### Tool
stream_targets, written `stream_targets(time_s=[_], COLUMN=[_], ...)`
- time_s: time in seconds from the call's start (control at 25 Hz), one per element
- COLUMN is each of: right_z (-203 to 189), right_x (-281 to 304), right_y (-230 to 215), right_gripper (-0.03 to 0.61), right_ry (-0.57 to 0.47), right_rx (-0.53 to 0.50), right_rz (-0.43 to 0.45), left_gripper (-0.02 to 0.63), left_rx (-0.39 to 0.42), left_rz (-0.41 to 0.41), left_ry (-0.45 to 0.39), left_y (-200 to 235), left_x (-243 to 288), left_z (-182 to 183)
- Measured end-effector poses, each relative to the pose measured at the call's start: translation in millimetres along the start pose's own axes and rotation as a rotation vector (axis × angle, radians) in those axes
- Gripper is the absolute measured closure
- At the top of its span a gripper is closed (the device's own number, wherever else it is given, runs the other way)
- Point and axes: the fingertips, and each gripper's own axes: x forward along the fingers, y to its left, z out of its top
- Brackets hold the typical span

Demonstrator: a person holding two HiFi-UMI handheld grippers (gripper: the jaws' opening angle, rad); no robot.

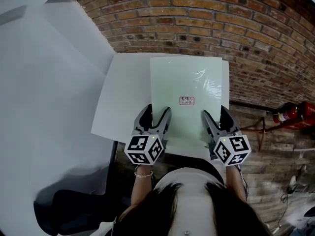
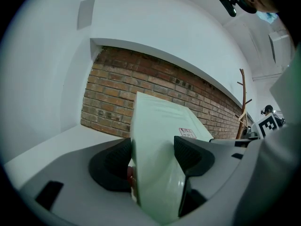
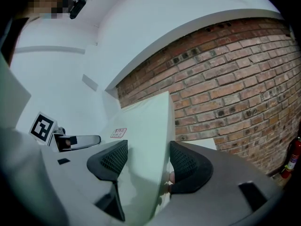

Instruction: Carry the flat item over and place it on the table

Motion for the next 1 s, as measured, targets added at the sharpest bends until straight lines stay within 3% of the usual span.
stream_targets(time_s=[1.0], right_z=[-25], right_x=[67], right_y=[-27], right_gripper=[0.296], right_ry=[0.096], right_rx=[0.041], right_rz=[0.015], left_gripper=[0.321], left_rx=[-0.037], left_rz=[0.047], left_ry=[0.083], left_y=[40], left_x=[56], left_z=[-25])
